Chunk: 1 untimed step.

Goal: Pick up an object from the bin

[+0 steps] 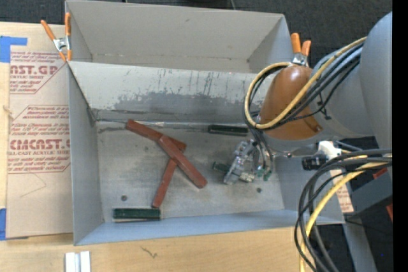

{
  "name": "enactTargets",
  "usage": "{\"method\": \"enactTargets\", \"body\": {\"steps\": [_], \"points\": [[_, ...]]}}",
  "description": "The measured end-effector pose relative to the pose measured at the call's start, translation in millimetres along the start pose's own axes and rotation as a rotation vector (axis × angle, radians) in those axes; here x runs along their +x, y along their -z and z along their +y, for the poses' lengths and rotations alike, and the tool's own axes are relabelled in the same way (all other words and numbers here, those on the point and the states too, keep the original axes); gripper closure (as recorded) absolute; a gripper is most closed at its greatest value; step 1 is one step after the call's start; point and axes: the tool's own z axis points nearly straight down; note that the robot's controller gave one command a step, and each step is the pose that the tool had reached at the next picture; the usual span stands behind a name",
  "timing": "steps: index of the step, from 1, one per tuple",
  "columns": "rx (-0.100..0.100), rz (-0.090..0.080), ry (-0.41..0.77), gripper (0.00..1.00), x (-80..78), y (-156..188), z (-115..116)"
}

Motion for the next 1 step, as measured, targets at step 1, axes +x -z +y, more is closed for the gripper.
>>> {"method": "enactTargets", "body": {"steps": [1], "points": [[0.001,0.004,0.000,1.00,1.6,20.2,-0.3]]}}
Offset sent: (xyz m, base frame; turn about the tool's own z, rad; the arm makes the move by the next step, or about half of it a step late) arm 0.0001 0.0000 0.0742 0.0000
